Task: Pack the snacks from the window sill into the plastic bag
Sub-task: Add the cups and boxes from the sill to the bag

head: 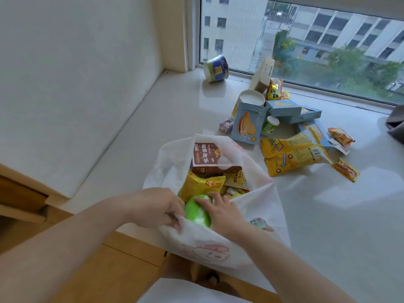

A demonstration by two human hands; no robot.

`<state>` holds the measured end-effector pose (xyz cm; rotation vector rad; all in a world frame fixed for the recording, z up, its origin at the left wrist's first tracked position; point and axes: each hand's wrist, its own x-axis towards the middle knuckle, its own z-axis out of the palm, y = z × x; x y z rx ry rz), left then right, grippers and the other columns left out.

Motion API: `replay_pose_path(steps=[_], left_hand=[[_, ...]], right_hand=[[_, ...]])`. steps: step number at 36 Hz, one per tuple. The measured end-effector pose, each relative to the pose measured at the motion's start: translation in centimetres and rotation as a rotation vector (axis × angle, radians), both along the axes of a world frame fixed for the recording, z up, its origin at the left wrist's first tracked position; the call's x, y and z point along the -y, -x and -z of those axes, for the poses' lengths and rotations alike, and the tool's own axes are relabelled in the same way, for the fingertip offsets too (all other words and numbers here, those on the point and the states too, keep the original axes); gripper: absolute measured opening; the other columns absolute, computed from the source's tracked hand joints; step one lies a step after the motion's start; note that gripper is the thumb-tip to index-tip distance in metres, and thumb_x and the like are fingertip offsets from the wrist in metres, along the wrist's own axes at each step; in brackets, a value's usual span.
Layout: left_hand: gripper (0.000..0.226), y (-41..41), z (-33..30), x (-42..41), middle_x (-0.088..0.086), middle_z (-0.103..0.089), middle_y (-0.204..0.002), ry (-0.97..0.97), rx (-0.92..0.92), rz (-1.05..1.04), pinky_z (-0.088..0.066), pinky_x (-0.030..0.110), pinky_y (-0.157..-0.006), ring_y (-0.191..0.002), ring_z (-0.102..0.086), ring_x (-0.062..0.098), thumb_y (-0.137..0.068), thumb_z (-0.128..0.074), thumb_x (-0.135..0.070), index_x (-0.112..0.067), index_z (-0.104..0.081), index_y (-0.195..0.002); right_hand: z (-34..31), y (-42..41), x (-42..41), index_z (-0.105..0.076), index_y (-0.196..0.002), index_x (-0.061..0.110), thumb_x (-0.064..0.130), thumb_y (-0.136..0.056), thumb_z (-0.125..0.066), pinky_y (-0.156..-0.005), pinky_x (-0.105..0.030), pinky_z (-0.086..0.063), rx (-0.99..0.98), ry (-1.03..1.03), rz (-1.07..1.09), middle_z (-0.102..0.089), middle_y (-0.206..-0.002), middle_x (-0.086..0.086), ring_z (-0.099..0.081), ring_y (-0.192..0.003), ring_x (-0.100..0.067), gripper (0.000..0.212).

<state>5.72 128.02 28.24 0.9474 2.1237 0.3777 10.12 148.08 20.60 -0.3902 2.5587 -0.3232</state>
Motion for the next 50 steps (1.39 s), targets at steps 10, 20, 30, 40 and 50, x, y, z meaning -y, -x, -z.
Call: replay_pose_path(steps=[10, 20, 30, 40, 50], left_hand=[[0.020, 1.3, 2.9, 0.9, -0.025, -0.050, -0.082, 0.120, -0.218, -0.125, -0.032, 0.012, -0.063, -0.082, -0.045, -0.002, -0.093, -0.055, -0.027, -0.037, -0.069, -0.102], [0.026, 2.6, 7.1, 0.5, -0.012, -0.062, -0.106, 0.242, -0.521, -0.434, -0.036, 0.025, -0.067, -0.097, -0.060, 0.018, -0.096, -0.042, -0.032, -0.034, -0.068, -0.098], [0.019, 3.6, 5.9, -0.7, -0.009, -0.061, -0.103, 0.269, -0.374, -0.280, -0.034, 0.027, -0.068, -0.095, -0.055, 0.017, -0.095, -0.044, -0.031, -0.028, -0.063, -0.095], [0.033, 5.2, 3.5, -3.9, -0.011, -0.064, -0.110, 0.097, -0.116, -0.532, -0.047, 0.034, -0.089, -0.103, -0.057, 0.013, -0.094, -0.040, -0.053, -0.037, -0.065, -0.107], [0.064, 10.0, 6.7, -6.4, 0.007, -0.031, -0.143, 0.254, -0.517, -0.635, -0.039, 0.043, -0.099, -0.129, -0.033, 0.029, -0.083, -0.060, -0.045, -0.026, -0.037, -0.139]], right_hand=[[-0.3, 1.4, -0.7, -0.040, -0.140, 0.033, 0.046, -0.099, -0.035, -0.108, -0.036, -0.032, 0.221, 0.272, 0.256, -0.034, -0.143, -0.001, -0.037, -0.131, -0.021, 0.044], [0.0, 1.6, -6.0, -0.058, -0.124, 0.033, 0.027, -0.097, -0.041, -0.090, -0.030, -0.045, 0.198, -0.191, 0.118, -0.052, -0.133, -0.005, -0.053, -0.118, -0.024, 0.032], [-0.5, 2.0, -8.2, -0.053, -0.128, 0.036, 0.038, -0.093, -0.048, -0.077, -0.026, -0.042, -0.107, -0.192, 0.278, -0.061, -0.123, 0.005, -0.057, -0.111, -0.018, 0.035], [-1.3, 3.0, -10.6, -0.040, -0.134, 0.023, 0.033, -0.094, -0.046, -0.062, -0.029, -0.043, -0.308, -0.228, 0.523, -0.057, -0.119, 0.001, -0.063, -0.093, -0.023, 0.042], [-1.5, 4.8, -11.2, -0.054, -0.110, 0.015, 0.020, -0.092, -0.050, -0.061, -0.027, -0.042, -0.123, -0.423, 0.724, -0.062, -0.106, -0.002, -0.062, -0.093, -0.024, 0.020]])
